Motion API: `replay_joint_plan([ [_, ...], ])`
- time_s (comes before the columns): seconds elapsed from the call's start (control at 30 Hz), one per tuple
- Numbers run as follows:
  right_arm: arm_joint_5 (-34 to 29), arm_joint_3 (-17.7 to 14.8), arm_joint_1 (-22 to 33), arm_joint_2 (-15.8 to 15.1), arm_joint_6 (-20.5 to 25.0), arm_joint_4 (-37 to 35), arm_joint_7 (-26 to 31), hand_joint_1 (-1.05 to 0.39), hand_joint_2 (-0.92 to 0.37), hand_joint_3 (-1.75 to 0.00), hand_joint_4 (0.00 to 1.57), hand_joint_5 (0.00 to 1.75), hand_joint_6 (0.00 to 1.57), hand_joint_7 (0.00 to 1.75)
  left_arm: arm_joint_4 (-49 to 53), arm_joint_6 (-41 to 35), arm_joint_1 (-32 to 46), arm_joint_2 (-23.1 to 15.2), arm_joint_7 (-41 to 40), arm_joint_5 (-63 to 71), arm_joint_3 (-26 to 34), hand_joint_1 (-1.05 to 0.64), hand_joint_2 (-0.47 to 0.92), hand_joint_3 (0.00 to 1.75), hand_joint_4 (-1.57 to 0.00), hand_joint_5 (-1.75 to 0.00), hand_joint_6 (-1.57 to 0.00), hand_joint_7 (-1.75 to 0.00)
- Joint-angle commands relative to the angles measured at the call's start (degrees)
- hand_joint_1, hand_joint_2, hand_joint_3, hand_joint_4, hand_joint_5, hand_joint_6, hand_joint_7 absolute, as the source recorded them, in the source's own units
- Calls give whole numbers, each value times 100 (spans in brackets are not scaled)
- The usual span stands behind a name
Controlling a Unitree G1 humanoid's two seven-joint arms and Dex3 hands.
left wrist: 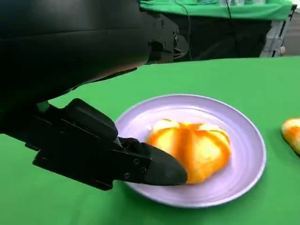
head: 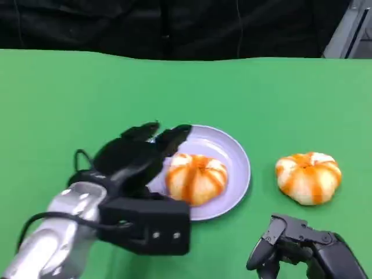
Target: Grasp the bread from the table and place it into the plate.
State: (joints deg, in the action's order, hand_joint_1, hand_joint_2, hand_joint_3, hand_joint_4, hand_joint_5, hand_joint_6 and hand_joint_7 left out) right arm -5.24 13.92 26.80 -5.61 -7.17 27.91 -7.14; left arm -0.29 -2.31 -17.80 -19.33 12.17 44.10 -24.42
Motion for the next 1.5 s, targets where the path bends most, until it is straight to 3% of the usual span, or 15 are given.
replay_joint_plan([
  [0.03, 34, -2, 35, -16, 30, 74, 10, -5, -39, -125, 75, 170, 76, 137, -567, 168, 432, -425, 156, -274, 388, -72, 92, 20, -9, -5, -14, -6],
  [0.17, -55, 16, 21, -12, -48, 40, 48, -4, -38, -126, 76, 169, 76, 138, -998, 398, 876, -668, 82, -569, 786, -70, 92, 17, -16, -10, -20, -8],
  [0.37, -42, 15, 17, -3, -27, 42, 44, -5, -38, -127, 76, 170, 76, 138, -1243, 793, 1405, -633, -58, -1120, 1202, -69, 92, 15, -18, -13, -23, -8],
  [0.4, -44, 13, 12, -3, -10, 49, 45, -5, -38, -127, 76, 169, 76, 137, -1344, 1026, 1700, -589, -172, -1474, 1407, -59, 92, 13, -32, -22, -34, -13],
  [0.5, -34, 4, 9, 0, 16, 61, 40, -5, -38, -127, 76, 168, 76, 137, -1449, 1573, 2248, -379, -469, -2135, 1781, -49, 91, 12, -48, -33, -47, -19],
  [0.57, 1, -12, 11, -3, 50, 76, 26, -6, -38, -127, 77, 168, 75, 137, -1455, 2148, 2759, -14, -869, -2665, 2047, -32, 89, 5, -72, -70, -79, -28],
  [0.67, -1, -30, 14, -10, 64, 85, 26, -6, -38, -126, 77, 169, 75, 136, -1450, 2589, 3176, 271, -1124, -2968, 2237, -18, 89, 3, -87, -97, -101, -40],
  [0.7, 14, -46, 8, -23, 44, 71, 13, -6, -38, -126, 77, 168, 75, 136, -1468, 2678, 3341, 407, -1188, -3091, 2271, -15, 89, 7, -88, -104, -104, -44],
  [0.73, 26, -57, 3, -31, 30, 61, 1, -5, -38, -126, 77, 168, 76, 136, -1477, 2743, 3451, 507, -1223, -3175, 2296, -9, 78, 35, -88, -117, -103, -59],
  [0.77, 35, -65, 0, -37, 20, 54, -8, -5, -38, -126, 77, 168, 76, 136, -1482, 2790, 3525, 579, -1241, -3231, 2316, -6, 58, 77, -87, -126, -98, -76],
  [0.87, 47, -90, -6, -55, 25, 52, -28, -5, -38, -126, 77, 168, 76, 136, -1592, 2842, 3809, 794, -1256, -3391, 2320, -4, 44, 107, -86, -132, -95, -88],
  [0.93, 62, -124, -10, -87, 42, 62, -50, -5, -38, -126, 76, 167, 76, 137, -1772, 2815, 4167, 1015, -1300, -3568, 2287, 2, 33, 144, -93, -154, -90, -131],
  [0.97, 73, -142, -12, -97, 47, 60, -55, -5, -38, -126, 76, 167, 76, 137, -1807, 2844, 4290, 1096, -1309, -3631, 2283, 3, 31, 151, -95, -160, -89, -143],
  [1.07, 109, -177, -24, -105, 32, 25, -65, -4, -38, -126, 76, 167, 76, 137, -1783, 2912, 4405, 1213, -1234, -3739, 2275, 3, 29, 156, -96, -168, -87, -157],
  [1.5, 141, -220, -23, -90, -17, -30, -107, -3, -39, -127, 75, 167, 76, 137, -1643, 2878, 4382, 1320, -1086, -3926, 2242, 3, 30, 157, -94, -170, -84, -159],
])
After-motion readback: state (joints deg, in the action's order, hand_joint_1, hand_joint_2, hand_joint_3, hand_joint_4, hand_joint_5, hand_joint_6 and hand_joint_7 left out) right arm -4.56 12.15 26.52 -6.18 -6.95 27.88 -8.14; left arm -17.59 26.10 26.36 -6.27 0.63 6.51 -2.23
